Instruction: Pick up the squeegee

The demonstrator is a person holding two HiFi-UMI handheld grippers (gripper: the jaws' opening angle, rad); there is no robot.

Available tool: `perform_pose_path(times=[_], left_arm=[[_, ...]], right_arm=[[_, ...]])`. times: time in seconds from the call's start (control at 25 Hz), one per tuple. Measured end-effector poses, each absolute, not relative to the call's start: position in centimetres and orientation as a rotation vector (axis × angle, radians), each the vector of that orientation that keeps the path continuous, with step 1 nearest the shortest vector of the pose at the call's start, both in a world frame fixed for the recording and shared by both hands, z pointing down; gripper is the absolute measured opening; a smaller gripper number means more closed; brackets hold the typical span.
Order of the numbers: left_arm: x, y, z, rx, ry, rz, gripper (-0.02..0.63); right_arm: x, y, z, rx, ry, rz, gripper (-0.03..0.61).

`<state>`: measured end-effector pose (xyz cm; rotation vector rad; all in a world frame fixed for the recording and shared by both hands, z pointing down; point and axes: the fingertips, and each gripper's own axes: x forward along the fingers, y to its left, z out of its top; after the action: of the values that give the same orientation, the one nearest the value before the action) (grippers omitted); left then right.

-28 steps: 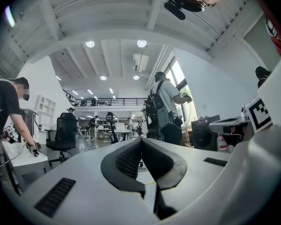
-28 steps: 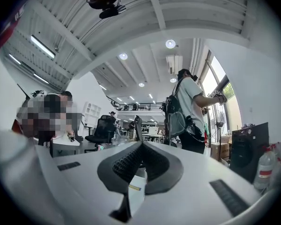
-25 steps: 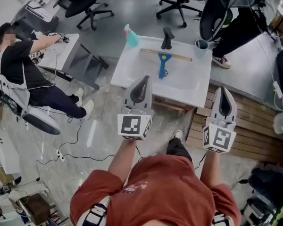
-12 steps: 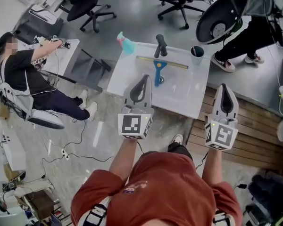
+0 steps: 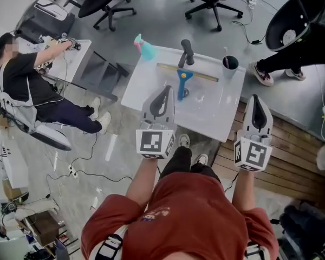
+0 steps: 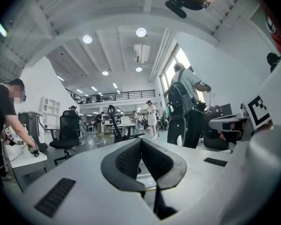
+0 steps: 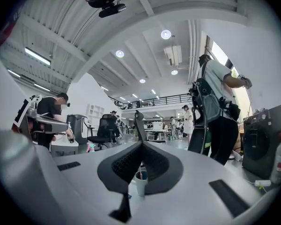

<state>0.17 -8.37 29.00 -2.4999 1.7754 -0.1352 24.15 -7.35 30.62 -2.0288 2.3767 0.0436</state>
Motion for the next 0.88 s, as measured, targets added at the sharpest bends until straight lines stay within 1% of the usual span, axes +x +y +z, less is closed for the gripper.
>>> perform_pose_path(times=[0.52,0.88], left_arm=[[-2.3,-16.9,34.0,-2.589,1.787,-0.183,0.015],[-4.5,-20.0,38.4,-2.638,1.827,-0.253,0.015]], right_arm=[[20.7,-14.9,33.4,-2.082,2.431,0.002,0.008],[17.7,-18.9,36.1,-2.094,2.497,-0.056,0.008]])
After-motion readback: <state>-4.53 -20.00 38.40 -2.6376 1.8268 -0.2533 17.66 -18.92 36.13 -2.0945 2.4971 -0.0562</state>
